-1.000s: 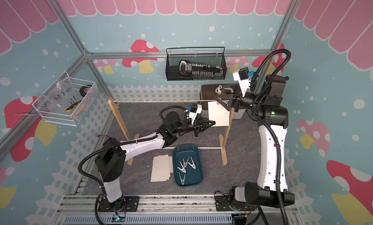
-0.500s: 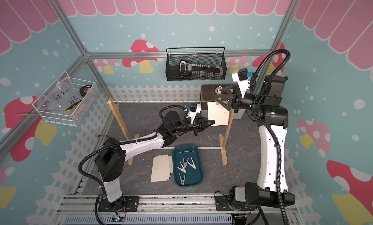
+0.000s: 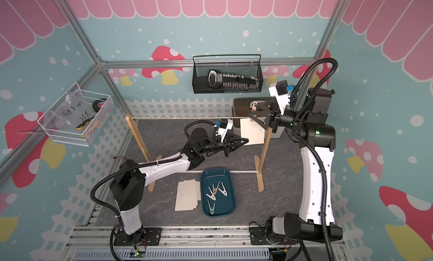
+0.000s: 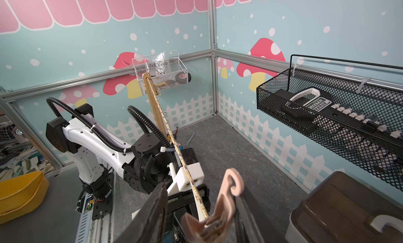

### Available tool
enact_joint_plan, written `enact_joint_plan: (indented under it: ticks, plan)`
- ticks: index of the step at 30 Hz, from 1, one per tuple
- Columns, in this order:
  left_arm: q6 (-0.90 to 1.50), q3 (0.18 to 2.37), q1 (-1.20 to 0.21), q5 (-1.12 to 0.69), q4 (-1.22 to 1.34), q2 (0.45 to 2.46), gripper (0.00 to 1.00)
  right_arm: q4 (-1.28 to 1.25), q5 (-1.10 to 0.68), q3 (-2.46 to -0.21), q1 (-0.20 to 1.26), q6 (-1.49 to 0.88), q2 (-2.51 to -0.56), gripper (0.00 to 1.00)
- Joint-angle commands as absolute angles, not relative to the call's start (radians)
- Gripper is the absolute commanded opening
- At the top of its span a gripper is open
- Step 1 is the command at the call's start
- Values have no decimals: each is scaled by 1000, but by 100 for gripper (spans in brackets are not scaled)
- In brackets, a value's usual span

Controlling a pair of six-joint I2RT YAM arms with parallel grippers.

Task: Remove the postcards from the strings
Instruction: Remove the clamp from the clothesline.

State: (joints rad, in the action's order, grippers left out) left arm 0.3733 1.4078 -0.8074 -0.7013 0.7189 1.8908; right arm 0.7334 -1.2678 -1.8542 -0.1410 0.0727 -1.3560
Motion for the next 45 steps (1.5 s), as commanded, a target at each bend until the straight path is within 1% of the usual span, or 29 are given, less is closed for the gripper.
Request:
enact_joint_plan:
  ticks: [1, 5, 16, 20, 23, 26, 32, 35, 40, 44, 45]
  plan:
    - [389, 1445, -796, -722, 711, 1893, 0, 751, -1322, -1836, -132, 127, -1333, 48]
    - [393, 1452, -796, -731, 703, 1894, 0, 729, -1348, -1835, -133, 118, -1343, 52]
    - [417, 1476, -794, -753, 695, 1910, 0, 643, -1378, -1826, -120, 53, -1353, 52]
    - [422, 1478, -795, -759, 697, 1911, 0, 643, -1353, -1824, -113, 57, -1363, 58]
    - [421, 1477, -793, -761, 696, 1911, 0, 641, -1329, -1829, -112, 61, -1366, 66]
    - [421, 1476, -793, -760, 695, 1910, 0, 630, -1324, -1833, -111, 58, -1367, 66]
    - [423, 1479, -793, -762, 697, 1911, 0, 606, -1331, -1835, -110, 45, -1376, 64]
    - [423, 1479, -793, -762, 696, 1912, 0, 593, -1336, -1835, -110, 37, -1379, 58]
    - [424, 1480, -793, -763, 695, 1911, 0, 552, -1352, -1832, -109, 7, -1383, 50]
    - [422, 1484, -793, -765, 690, 1911, 0, 538, -1369, -1832, -109, -2, -1390, 49]
    - [424, 1486, -793, -765, 689, 1911, 0, 538, -1369, -1832, -109, -4, -1392, 51]
